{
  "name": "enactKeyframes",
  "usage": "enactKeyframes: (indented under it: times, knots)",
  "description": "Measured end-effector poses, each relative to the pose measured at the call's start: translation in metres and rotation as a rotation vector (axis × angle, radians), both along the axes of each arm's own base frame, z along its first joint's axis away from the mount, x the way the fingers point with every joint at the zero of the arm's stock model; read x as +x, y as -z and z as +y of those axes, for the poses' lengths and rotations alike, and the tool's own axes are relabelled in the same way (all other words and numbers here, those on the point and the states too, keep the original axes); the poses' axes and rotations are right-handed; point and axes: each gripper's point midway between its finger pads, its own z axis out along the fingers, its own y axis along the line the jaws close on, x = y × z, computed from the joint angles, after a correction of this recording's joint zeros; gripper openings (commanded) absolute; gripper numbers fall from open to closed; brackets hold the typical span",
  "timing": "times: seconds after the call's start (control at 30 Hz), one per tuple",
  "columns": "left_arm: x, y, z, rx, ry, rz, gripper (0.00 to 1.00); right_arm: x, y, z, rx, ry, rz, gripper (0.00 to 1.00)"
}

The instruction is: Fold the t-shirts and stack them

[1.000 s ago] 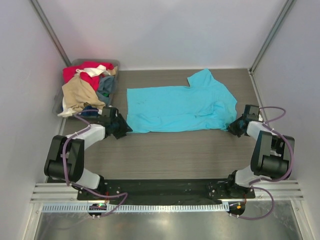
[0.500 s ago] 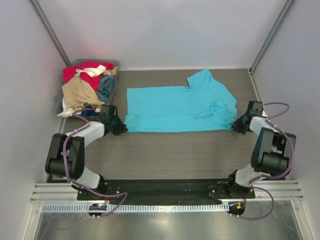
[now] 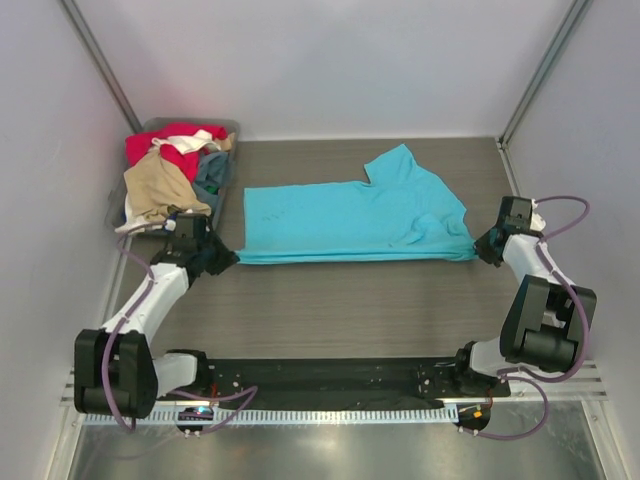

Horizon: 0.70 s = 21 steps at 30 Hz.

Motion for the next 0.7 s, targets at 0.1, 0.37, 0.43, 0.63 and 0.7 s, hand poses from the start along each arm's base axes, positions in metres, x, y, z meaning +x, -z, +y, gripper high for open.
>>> enactKeyframes:
  times: [0.1, 0.37, 0.43, 0.63, 0.7]
  knots:
    - [-0.014, 0.004, 0.002, 0.002, -0.002, 0.019, 0.00, -0.004, 0.001, 0.001, -0.004, 0.002, 0.003, 0.32]
    - [-0.052, 0.014, 0.014, 0.030, -0.027, 0.060, 0.54, -0.039, 0.010, -0.016, -0.080, 0.093, 0.073, 0.94]
    - [-0.056, 0.005, 0.016, 0.038, -0.025, 0.041, 0.66, -0.036, -0.004, -0.017, -0.088, 0.098, 0.031, 0.95]
    - [-0.054, -0.029, 0.013, 0.036, 0.003, -0.038, 0.68, -0.007, -0.032, 0.010, 0.022, -0.009, -0.130, 0.92]
    - [-0.057, -0.031, 0.010, 0.027, 0.026, -0.041, 0.72, 0.003, -0.025, 0.027, 0.086, -0.077, -0.139, 0.92]
